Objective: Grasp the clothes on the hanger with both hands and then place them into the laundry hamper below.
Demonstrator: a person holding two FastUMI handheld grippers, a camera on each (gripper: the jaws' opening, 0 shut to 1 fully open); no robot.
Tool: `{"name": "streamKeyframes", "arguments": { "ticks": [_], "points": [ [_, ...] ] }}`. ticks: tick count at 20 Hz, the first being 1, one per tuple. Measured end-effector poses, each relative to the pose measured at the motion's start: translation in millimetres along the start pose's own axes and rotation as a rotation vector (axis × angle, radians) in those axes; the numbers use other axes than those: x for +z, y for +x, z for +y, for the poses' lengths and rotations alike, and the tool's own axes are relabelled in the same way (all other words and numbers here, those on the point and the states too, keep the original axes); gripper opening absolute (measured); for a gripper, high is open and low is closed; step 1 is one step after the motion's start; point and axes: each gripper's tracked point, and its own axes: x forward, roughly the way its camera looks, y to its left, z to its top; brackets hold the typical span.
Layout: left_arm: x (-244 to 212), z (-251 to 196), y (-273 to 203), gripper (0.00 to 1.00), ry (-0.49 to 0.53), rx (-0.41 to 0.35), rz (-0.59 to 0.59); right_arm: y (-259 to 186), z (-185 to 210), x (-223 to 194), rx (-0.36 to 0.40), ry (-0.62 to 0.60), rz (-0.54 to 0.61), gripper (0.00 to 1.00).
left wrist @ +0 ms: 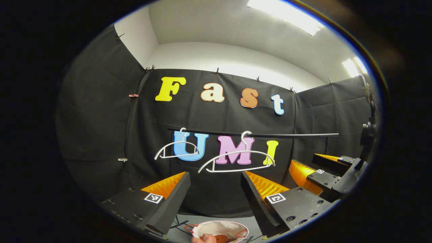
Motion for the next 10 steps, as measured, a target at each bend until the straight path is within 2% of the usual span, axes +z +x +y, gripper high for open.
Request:
{"name": "streamKeyframes", "arguments": {
  "ticks": [5,10],
  "points": [
    [0.4,-0.3,5.8,0.95,-0.013,-0.009,-0.014,4.3,-1.2,2.7,-0.015,0.019,-0.011,0.99],
    [-1.5,14.7,10.6,0.95,0.006,0.015,-0.013,7.9,1.4,0.1,-0.012,0.02,-0.013,0.98]
  ]
}}
